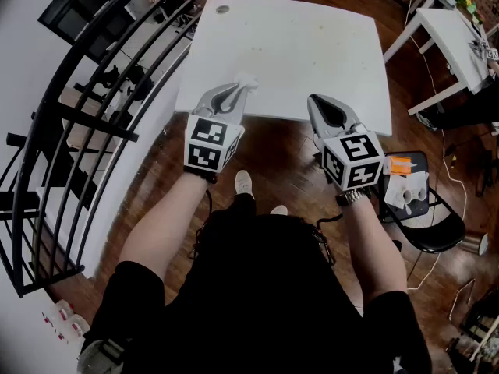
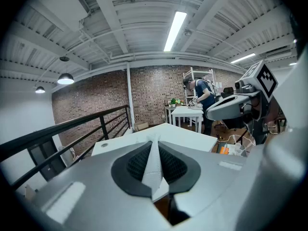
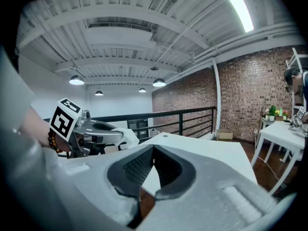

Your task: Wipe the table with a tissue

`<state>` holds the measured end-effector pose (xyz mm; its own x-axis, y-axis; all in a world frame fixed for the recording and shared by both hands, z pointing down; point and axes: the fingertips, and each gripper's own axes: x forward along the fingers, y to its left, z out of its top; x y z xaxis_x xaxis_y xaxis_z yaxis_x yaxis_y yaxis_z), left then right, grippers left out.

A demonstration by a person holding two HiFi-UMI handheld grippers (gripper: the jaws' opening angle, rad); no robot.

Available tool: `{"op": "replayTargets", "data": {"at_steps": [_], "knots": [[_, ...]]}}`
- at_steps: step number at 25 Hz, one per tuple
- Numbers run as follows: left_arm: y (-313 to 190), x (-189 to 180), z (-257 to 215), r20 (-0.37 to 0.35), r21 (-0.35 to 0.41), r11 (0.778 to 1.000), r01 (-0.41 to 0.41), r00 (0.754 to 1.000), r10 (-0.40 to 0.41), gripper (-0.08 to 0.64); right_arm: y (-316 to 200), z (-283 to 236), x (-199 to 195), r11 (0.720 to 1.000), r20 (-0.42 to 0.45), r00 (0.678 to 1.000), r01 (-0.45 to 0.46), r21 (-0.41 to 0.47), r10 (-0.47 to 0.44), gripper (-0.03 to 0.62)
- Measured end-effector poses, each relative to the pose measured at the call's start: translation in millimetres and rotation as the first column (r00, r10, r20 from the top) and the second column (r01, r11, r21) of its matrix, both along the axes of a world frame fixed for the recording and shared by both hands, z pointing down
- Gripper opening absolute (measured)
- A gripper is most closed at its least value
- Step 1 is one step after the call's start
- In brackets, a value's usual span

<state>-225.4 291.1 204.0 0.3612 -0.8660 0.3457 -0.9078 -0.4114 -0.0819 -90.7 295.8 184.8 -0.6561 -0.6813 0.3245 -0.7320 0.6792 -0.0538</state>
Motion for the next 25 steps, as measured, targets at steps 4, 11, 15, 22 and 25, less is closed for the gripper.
{"op": "replayTargets", "data": {"at_steps": [4,11,15,22,25], "knots": [[-23,-19,5,-0.006,-0.011,1.0,-0.011,1.0,0.011,0.026,-21,-2,-10,0.999,-0.045,0.998,-0.047,-0.006,0.047,-0.008],[-66,-44,21,-0.029,-0.042,0.998,-0.054,0.998,0.053,0.026,-60,-1,-43,0.997,-0.081,0.994,-0.074,0.003,0.074,-0.008],[-87,-55,31,-0.037,-0.059,0.995,-0.082,0.996,0.08,0.026,-79,7,-58,0.995,-0.099,0.99,-0.098,-0.017,0.096,-0.008],[-111,-69,42,-0.026,-0.077,0.99,-0.121,0.992,0.12,0.026,-99,4,-75,0.992,-0.131,0.983,-0.13,-0.007,0.128,-0.008],[-117,-69,44,-0.023,-0.087,0.987,-0.138,0.99,0.136,0.026,-103,0,-79,0.991,-0.144,0.981,-0.133,0.0,0.132,-0.008]]}}
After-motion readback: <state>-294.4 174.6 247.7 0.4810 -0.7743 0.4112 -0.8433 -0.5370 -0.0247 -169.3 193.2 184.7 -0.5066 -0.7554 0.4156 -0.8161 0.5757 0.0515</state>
